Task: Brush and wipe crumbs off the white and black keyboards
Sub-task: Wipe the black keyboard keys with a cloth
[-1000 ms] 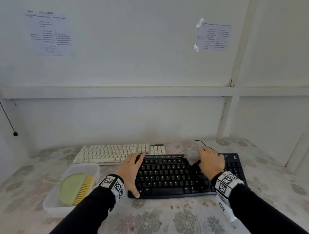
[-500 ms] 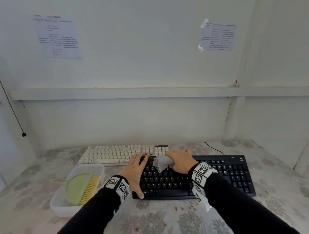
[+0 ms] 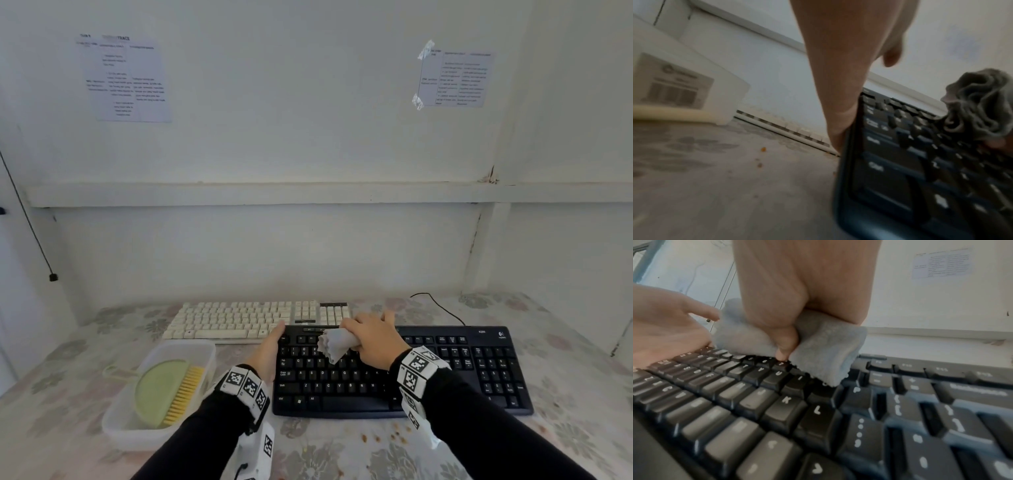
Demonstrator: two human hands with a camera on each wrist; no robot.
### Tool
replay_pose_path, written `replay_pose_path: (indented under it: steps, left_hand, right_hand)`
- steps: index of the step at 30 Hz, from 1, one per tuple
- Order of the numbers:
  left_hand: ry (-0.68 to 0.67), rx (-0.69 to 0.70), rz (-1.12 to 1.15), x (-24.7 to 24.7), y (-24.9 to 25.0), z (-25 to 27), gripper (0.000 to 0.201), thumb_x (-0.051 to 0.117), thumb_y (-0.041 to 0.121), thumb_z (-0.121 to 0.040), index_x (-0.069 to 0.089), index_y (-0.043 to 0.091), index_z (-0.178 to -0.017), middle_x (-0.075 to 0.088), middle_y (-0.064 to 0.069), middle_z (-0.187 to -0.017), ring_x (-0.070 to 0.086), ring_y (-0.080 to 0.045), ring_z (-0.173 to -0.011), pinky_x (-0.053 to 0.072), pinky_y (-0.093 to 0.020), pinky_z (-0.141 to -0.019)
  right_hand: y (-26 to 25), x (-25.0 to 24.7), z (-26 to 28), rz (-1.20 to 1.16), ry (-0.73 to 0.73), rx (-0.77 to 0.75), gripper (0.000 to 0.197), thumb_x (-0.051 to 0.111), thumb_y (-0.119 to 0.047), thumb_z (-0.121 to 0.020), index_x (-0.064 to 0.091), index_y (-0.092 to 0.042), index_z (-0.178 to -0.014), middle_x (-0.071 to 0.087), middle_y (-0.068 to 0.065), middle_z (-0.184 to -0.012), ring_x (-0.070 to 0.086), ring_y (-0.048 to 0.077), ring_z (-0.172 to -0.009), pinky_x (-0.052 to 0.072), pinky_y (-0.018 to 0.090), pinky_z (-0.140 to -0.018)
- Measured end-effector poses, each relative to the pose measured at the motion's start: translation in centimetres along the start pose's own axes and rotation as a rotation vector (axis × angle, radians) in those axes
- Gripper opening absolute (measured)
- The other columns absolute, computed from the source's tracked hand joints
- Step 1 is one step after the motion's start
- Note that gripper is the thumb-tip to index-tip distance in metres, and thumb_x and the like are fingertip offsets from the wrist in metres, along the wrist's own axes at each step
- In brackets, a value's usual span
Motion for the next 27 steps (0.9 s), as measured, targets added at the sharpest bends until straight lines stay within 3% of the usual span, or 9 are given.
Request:
replay_pose_path:
  steps: [5,7,10,12,14,18,22,24,27]
  left_hand:
    - [0.142,-0.041,0.110,-0.7,-0.9,-1.0,0.060,0.027,0.050,-0.099,0.065,0.004,-0.105,0.068,-0.022,-0.103,0.065,-0.033,-0.092,0.048,-0.036,-0.072]
    - [0.157,-0.058,0.121,-0.5,-1.1,-0.8,0.057,0.031,0.049,-0.098,0.064,0.004,-0.110,0.067,-0.023,-0.105,0.063,-0.035,-0.097,0.050,-0.039,-0.081]
    - [0.174,-0.038,0.169,-0.9,-0.9,-0.8,0.059,0.033,0.048,-0.096,0.062,0.001,-0.118,0.064,-0.024,-0.117,0.058,-0.036,-0.113,0.040,-0.046,-0.105]
    - [0.192,0.003,0.203,-1.5,-0.7,-1.4,0.056,0.033,0.043,-0.097,0.060,0.000,-0.118,0.066,-0.023,-0.111,0.061,-0.032,-0.106,0.042,-0.043,-0.101]
    - [0.186,0.007,0.226,-1.2,-0.7,-1.4,0.053,0.033,0.039,-0.099,0.061,-0.003,-0.115,0.069,-0.020,-0.094,0.062,-0.029,-0.091,0.046,-0.037,-0.087]
    - [0.175,-0.043,0.237,-0.8,-1.4,-1.8,0.054,0.032,0.042,-0.099,0.064,-0.001,-0.106,0.069,-0.023,-0.090,0.062,-0.033,-0.082,0.048,-0.036,-0.073]
    - [0.206,-0.093,0.221,-0.8,-1.9,-2.0,0.053,0.036,0.048,-0.096,0.065,0.005,-0.104,0.067,-0.021,-0.097,0.062,-0.035,-0.090,0.050,-0.043,-0.081]
    - [0.221,-0.087,0.227,-0.9,-2.0,-2.3,0.051,0.035,0.048,-0.097,0.063,0.006,-0.109,0.066,-0.020,-0.103,0.061,-0.036,-0.100,0.047,-0.046,-0.093]
    - [0.212,-0.075,0.231,-0.6,-2.0,-1.8,0.049,0.035,0.045,-0.098,0.064,0.007,-0.105,0.066,-0.019,-0.098,0.061,-0.034,-0.093,0.049,-0.041,-0.083]
  right_hand:
    - [-1.0,-0.2,-0.3,0.054,0.083,0.045,0.042,0.052,-0.011,-0.081,0.048,-0.020,-0.122,0.042,0.004,-0.131,0.040,0.026,-0.120,0.025,0.046,-0.099]
    - [-2.2,-0.5,-0.8,0.017,0.137,0.028,0.050,0.053,-0.008,-0.082,0.043,-0.021,-0.129,0.043,0.004,-0.131,0.044,0.026,-0.117,0.035,0.041,-0.093]
    - [-4.1,-0.2,-1.7,-0.030,0.172,-0.004,0.057,0.055,-0.007,-0.084,0.035,-0.021,-0.136,0.046,0.006,-0.131,0.050,0.028,-0.112,0.043,0.039,-0.089]
    - [-5.5,0.7,-2.4,0.003,0.155,-0.033,0.054,0.059,-0.020,-0.086,0.036,-0.020,-0.135,0.045,0.008,-0.132,0.048,0.029,-0.115,0.041,0.042,-0.092]
    - [-6.7,1.4,-2.7,0.029,0.144,-0.090,0.055,0.068,-0.028,-0.080,0.046,-0.022,-0.130,0.053,0.008,-0.122,0.055,0.029,-0.107,0.047,0.043,-0.085]
    - [-6.1,0.6,-2.0,0.023,0.226,-0.172,0.061,0.083,-0.007,-0.049,0.066,-0.029,-0.102,0.063,0.001,-0.084,0.065,0.021,-0.070,0.051,0.030,-0.055]
    - [-0.9,-0.2,0.5,-0.021,0.202,-0.035,0.046,0.061,-0.008,-0.081,0.056,-0.029,-0.122,0.058,0.003,-0.111,0.058,0.023,-0.097,0.048,0.035,-0.080]
    - [3.0,-0.5,2.3,-0.022,0.225,0.073,0.043,0.056,-0.008,-0.085,0.054,-0.027,-0.124,0.056,0.002,-0.117,0.057,0.020,-0.101,0.049,0.034,-0.088]
    - [8.7,-1.1,5.1,0.001,0.205,0.256,0.047,0.053,-0.007,-0.086,0.050,-0.026,-0.128,0.054,0.001,-0.122,0.057,0.021,-0.102,0.046,0.030,-0.084]
Point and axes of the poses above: each hand's wrist, its own z-axis away from the middle knuckle, its own x-axis out of the palm, y = z × x, the point moved 8 cm from there along -z, towards the middle knuckle
